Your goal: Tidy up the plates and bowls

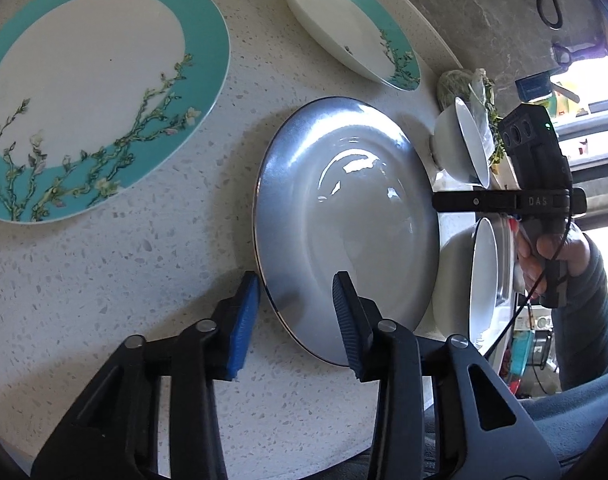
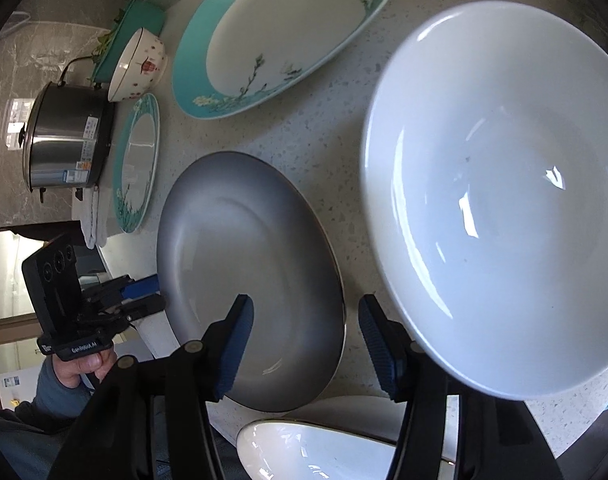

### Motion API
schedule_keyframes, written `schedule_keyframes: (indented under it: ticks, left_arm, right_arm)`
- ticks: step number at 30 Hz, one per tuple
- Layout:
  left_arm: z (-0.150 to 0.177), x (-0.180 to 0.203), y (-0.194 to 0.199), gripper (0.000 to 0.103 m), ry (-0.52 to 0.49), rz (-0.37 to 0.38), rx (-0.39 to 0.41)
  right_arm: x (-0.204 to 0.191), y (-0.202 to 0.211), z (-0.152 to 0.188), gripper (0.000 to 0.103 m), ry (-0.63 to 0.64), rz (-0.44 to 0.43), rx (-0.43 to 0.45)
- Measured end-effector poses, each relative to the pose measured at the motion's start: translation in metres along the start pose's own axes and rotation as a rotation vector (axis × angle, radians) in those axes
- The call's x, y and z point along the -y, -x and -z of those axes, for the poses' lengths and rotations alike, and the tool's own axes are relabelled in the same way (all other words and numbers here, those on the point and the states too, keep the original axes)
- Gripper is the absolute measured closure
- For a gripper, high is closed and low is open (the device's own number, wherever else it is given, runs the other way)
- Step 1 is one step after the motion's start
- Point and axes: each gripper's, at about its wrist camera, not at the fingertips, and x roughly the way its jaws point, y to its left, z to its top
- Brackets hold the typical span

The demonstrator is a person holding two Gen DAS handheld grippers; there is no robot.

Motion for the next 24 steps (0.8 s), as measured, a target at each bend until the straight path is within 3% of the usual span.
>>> schedule_keyframes:
  ticks: [2,10,13,18,24]
  left_arm:
    - [-0.001,-0.004,0.001,0.073,0.012,0.005,0.007]
    - [-0.005,-0.022,0.005,0.076,0.094,0.066,0.030]
    - [-0.006,-0.021,0.006,0.076,0.075,0.049,0.024]
    - [-0.010,-0.017,0.007,0.076,0.057,0.001,0.030]
    - [-0.011,-0.014,0.010,0.087,0.032,-0.069,0.039]
  right_arm:
    - [-0.004,-0.003,0.000,0.063,0.016,0.013,-0.007]
    - [0.002,-0.005,-0.001,0.076,0.006,0.027,-0.026]
    - [0.004,-0.004,-0.001,0.081,-0.002,0.037,-0.031]
    - [0.002,-0.003,0.002,0.081,0.012,0.063,-0.021]
    - [-0.001,-0.002,0.005,0.081,0.023,0.078,0.005]
